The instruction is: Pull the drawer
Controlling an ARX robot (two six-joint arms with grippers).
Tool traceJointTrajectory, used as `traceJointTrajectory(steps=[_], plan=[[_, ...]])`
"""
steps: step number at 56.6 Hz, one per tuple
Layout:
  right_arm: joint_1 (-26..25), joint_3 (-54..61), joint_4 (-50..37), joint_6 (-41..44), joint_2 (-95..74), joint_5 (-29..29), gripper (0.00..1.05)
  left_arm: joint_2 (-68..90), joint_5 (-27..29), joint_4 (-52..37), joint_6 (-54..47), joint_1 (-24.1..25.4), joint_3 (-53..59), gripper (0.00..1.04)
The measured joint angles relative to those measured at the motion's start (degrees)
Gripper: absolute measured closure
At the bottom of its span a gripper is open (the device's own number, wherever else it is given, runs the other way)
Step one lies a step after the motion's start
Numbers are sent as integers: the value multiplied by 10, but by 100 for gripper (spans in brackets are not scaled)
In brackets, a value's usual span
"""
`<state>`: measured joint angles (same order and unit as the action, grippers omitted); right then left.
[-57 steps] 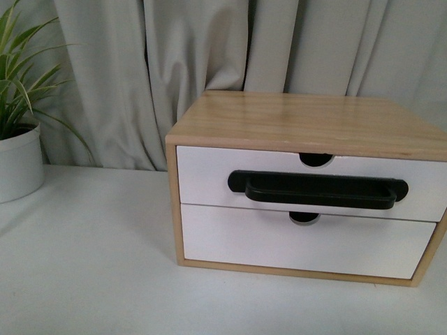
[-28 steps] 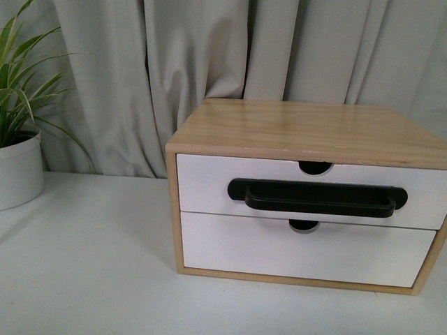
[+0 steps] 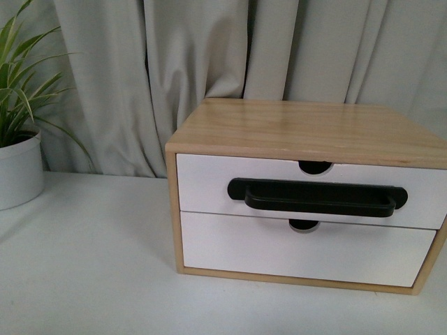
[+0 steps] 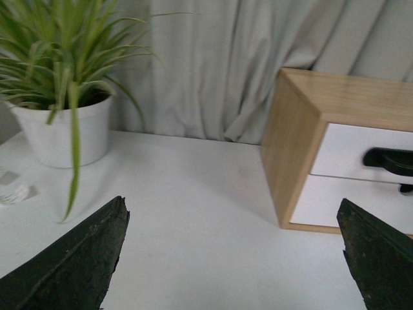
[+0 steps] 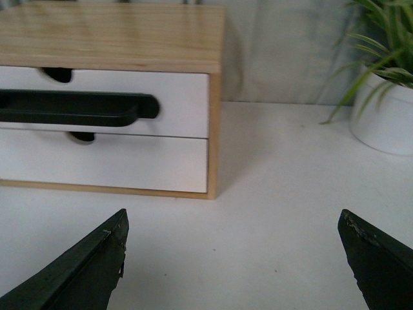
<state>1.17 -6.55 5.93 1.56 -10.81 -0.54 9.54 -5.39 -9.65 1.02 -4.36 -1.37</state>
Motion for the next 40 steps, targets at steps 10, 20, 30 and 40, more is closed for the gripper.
traceJointTrajectory(steps=[10,20,30,40], plan=[[-18,-91,18,107,-131,127,9,169,-122,-90,-124,-36,-45,6],[-20,-197,67,255,-285,215,9,375,-228,-109,-345,-66,-146,6],[2,-271,146,390,-372,270,9,504,-259,-7,-570,-124,-271,6],[14,-334,206,499,-425,301,9,602,-245,94,-695,-179,-377,6]])
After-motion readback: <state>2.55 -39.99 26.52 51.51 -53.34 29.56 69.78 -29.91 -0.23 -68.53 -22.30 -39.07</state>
